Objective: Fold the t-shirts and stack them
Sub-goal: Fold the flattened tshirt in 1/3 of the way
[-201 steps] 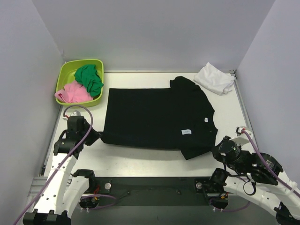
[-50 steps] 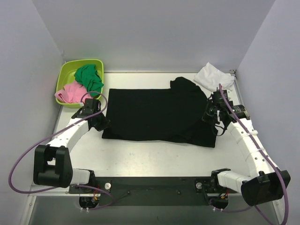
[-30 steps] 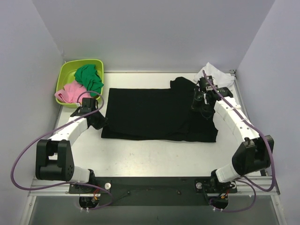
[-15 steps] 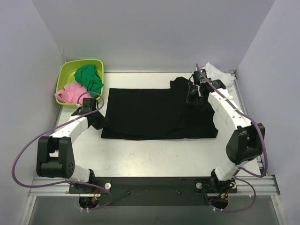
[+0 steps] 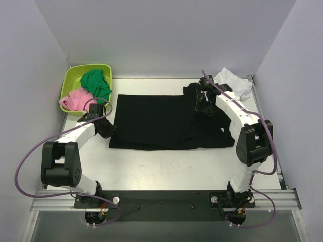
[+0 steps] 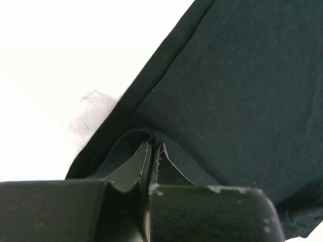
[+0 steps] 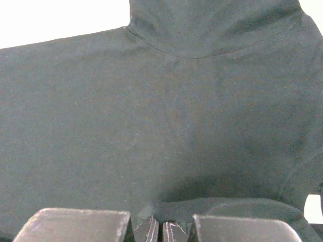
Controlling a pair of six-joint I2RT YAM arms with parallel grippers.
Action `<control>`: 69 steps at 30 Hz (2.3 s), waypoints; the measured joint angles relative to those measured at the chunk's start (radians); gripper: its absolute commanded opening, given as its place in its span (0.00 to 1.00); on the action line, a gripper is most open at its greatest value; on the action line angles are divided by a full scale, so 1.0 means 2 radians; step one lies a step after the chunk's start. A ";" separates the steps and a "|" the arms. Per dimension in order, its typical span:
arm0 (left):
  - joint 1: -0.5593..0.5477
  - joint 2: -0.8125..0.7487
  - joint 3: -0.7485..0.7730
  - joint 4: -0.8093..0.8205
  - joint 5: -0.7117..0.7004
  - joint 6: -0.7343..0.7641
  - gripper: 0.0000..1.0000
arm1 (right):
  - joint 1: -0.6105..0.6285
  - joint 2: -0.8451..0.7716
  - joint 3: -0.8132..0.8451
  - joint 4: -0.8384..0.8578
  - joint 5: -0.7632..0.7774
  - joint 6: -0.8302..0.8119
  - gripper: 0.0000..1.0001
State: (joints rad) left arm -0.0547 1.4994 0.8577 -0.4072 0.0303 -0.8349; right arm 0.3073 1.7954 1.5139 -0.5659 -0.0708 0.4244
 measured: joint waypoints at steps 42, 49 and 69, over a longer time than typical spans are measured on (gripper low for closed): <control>-0.067 -0.110 -0.017 -0.015 0.002 0.005 0.92 | 0.041 -0.183 -0.215 0.096 0.045 0.031 1.00; -0.113 -0.018 -0.003 0.014 0.005 0.006 0.92 | 0.050 -0.184 -0.289 0.135 -0.006 0.042 1.00; -0.114 0.008 -0.041 0.087 0.000 0.015 0.92 | 0.053 -0.196 -0.414 0.282 -0.029 0.057 0.99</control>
State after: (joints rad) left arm -0.2829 1.5150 0.7750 -0.2340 0.0299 -0.8043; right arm 0.4129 1.4044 0.6861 -0.0021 -0.1284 0.5392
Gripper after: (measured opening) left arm 0.916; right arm 0.992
